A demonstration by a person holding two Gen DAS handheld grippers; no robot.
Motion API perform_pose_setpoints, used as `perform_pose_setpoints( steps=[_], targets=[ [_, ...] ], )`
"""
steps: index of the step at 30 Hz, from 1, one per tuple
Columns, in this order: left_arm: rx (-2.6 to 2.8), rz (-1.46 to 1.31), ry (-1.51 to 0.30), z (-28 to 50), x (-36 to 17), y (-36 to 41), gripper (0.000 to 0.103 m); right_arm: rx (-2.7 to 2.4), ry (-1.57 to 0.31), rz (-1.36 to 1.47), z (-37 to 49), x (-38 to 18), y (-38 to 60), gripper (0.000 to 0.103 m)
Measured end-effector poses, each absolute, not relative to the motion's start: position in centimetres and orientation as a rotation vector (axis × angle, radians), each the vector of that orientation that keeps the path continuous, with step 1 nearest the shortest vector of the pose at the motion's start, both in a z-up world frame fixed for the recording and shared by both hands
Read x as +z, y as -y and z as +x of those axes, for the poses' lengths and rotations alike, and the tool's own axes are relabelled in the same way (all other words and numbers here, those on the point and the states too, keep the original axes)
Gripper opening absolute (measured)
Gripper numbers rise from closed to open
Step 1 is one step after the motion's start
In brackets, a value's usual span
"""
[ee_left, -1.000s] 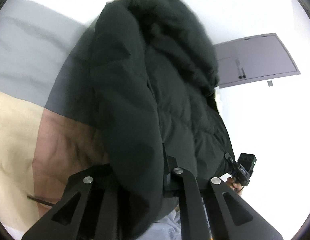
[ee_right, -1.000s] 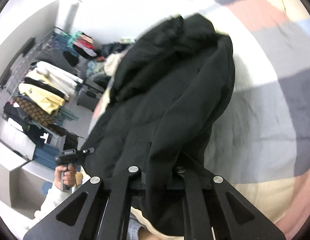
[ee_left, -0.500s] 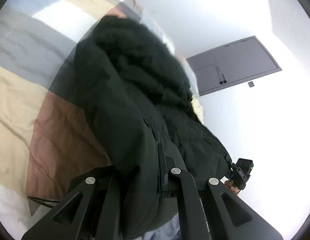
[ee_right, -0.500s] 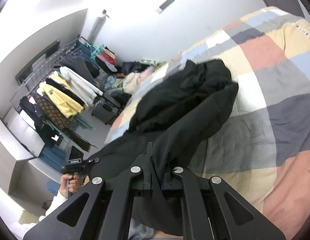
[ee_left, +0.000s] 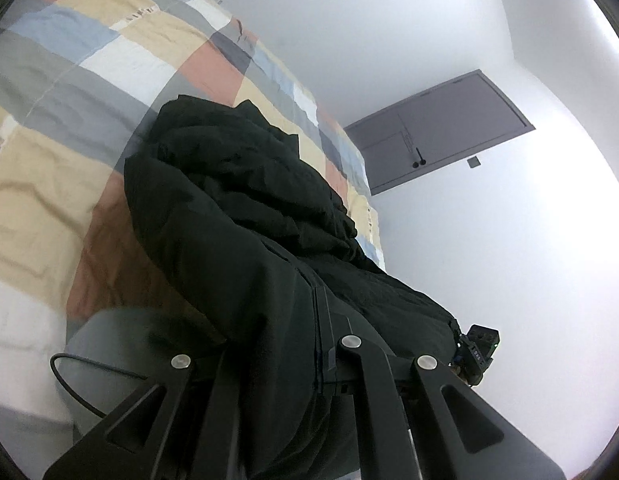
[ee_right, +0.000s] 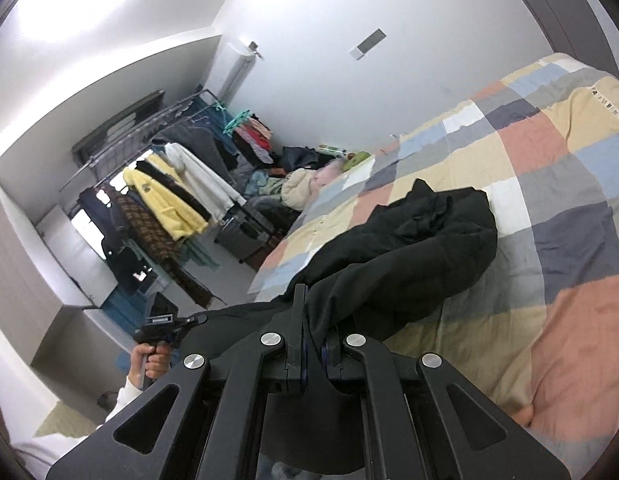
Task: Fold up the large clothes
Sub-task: 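Lower the folded hem onto the collar end with both grippers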
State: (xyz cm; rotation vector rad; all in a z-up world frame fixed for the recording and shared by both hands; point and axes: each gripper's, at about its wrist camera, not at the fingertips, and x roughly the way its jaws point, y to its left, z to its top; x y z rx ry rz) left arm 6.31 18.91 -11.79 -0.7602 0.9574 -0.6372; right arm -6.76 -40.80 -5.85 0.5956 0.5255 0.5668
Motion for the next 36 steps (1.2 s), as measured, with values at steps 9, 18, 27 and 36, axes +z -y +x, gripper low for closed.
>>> perform_pose_setpoints(
  steps=[9, 18, 27, 36],
  targets=[
    [-0.647, -0.729, -0.955, 1.7, -10.9, -17.9, 0.005, 0.543, -0.543, 0.648, -9.6, -5.3, 41.5, 0.003],
    [-0.596, -0.787, -0.934, 5.9, -9.5, -19.4, 0.005, 0.507, -0.538, 0.696, -3.6, -4.1, 43.6, 0.003],
    [-0.527, -0.854, -0.955, 11.2, -9.3, -20.7, 0.006, 0.449, -0.579, 0.761, 4.4, -3.6, 45.2, 0.003],
    [-0.357, -0.939, -0.977, 19.6, -10.7, -20.9, 0.007, 0.325, -0.642, 0.797, 14.3, -4.9, 45.6, 0.003]
  ],
)
